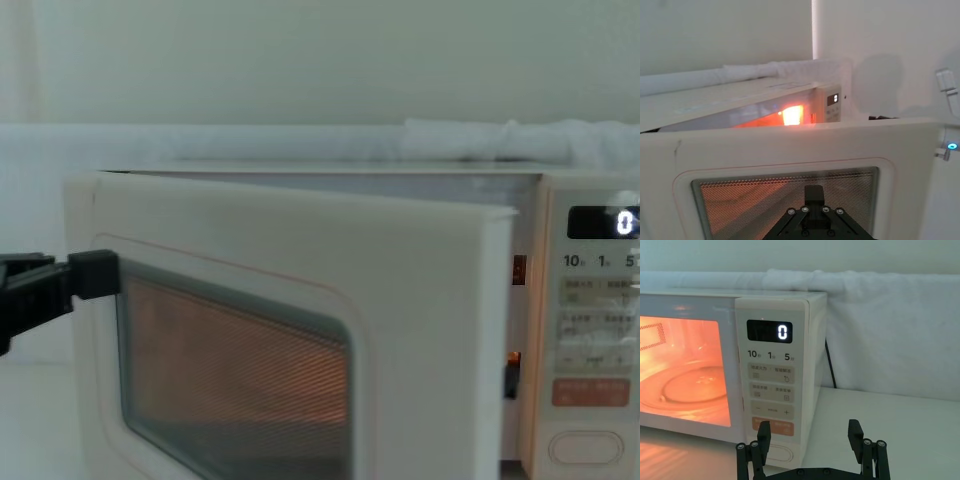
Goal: Press the button to open the microwave door with one hand; close the microwave door with the other hand.
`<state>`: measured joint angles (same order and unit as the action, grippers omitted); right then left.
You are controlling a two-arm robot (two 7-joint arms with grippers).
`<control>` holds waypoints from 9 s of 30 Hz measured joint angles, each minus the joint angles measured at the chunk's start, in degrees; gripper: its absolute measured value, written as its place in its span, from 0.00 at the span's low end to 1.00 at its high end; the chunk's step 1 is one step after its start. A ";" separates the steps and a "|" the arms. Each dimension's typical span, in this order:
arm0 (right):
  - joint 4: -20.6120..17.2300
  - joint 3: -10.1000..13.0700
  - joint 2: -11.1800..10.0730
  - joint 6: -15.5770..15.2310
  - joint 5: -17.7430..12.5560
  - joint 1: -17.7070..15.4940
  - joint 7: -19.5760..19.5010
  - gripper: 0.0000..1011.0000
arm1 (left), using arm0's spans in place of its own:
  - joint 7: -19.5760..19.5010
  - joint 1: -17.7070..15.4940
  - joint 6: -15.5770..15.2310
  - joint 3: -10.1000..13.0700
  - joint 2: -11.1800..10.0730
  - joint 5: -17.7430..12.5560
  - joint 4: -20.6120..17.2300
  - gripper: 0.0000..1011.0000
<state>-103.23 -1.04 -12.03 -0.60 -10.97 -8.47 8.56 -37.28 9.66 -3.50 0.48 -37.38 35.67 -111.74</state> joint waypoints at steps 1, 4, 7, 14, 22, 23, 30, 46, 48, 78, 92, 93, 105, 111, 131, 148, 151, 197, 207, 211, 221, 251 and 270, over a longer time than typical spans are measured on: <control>0.00 0.00 0.00 0.00 0.00 0.00 0.01 0.99 | 0.08 -0.24 0.14 0.47 0.00 0.14 -0.08 0.00; 0.00 0.00 0.00 0.00 0.00 0.00 0.00 0.99 | 0.39 -0.91 0.30 1.49 0.18 0.26 -0.11 0.00; 0.00 0.00 0.00 0.00 0.00 0.00 0.00 0.99 | 1.12 -2.27 0.45 3.25 0.87 0.28 0.05 0.00; 0.00 0.01 0.00 0.00 0.00 0.00 0.00 0.99 | 3.76 -7.71 0.09 9.32 4.31 -0.11 2.30 0.00; 0.00 0.01 0.00 0.00 0.00 0.00 0.00 0.99 | 3.33 -13.17 -0.69 16.67 6.44 -1.33 4.76 0.00; 0.00 0.01 0.00 0.00 0.00 0.00 0.00 0.99 | 3.22 -13.69 -0.78 17.40 6.56 -1.55 4.97 0.00; 0.00 0.01 0.00 0.00 0.00 0.00 0.00 0.99 | 3.24 -17.12 -1.46 22.47 7.74 -3.14 6.47 0.00; 0.00 0.01 0.00 0.00 0.00 0.00 0.00 0.99 | 9.64 -24.24 -2.58 28.65 13.62 -4.51 12.29 0.00; 0.00 0.01 0.00 0.00 0.00 0.00 0.00 0.99 | 9.85 -24.97 -2.73 29.02 14.03 -4.61 12.93 0.00; 0.00 0.01 0.00 0.00 0.00 0.00 0.00 0.99 | 9.84 -38.67 -1.72 34.67 21.10 -10.73 26.54 0.00; 0.00 0.01 0.00 0.00 0.00 0.00 0.00 0.99 | 13.18 -40.20 -0.50 32.79 23.46 -14.45 28.89 0.00; 0.00 0.01 0.00 0.00 0.00 0.00 0.00 0.99 | 13.35 -40.26 -0.50 32.66 23.64 -14.57 29.00 0.00; 0.00 0.01 0.00 0.00 0.00 0.00 0.00 0.99 | 14.05 -40.55 -1.03 31.59 25.48 -15.73 29.49 0.00; 0.00 0.01 0.00 0.00 0.00 0.00 0.00 0.99 | 14.10 -40.61 -1.67 31.43 26.02 -16.20 29.77 0.00; 0.00 0.01 0.00 0.00 0.00 0.00 0.00 0.99 | 14.36 -42.71 -2.57 31.27 28.27 -18.37 33.56 0.00; 0.00 0.01 0.00 0.00 0.00 0.00 0.00 0.99 | 11.72 -38.71 -3.19 30.85 25.87 -16.52 26.75 0.00; 0.00 0.01 0.00 0.00 0.00 0.00 0.01 0.99 | 11.54 -37.11 -3.39 30.83 24.73 -15.91 24.36 0.00; 0.00 0.00 0.00 0.00 0.00 0.00 0.01 0.99 | 35.19 -0.65 6.54 3.86 19.10 -16.81 4.71 0.00; 0.00 0.00 0.00 0.00 0.00 0.00 0.01 0.99 | 40.89 -0.12 8.78 0.60 22.58 -21.28 9.28 0.00; 0.00 0.00 0.00 0.00 0.00 0.00 0.01 0.99 | 41.84 -0.35 8.59 0.35 24.19 -22.19 10.84 0.00; 0.00 0.00 0.00 0.00 0.00 0.00 0.01 0.99 | 39.28 -1.93 7.21 1.38 25.81 -22.56 14.09 0.00; 0.00 0.00 0.01 0.00 0.00 0.00 0.00 0.99 | 38.13 -2.83 6.80 0.17 28.34 -23.79 15.72 0.08; 0.00 0.00 0.00 0.00 0.00 0.00 0.00 0.99 | 37.99 -2.84 6.76 0.31 28.18 -23.62 15.63 0.65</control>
<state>-103.22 -1.04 -12.03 -0.60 -10.97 -8.46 8.56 0.71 6.82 3.26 0.79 -9.20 12.05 -96.11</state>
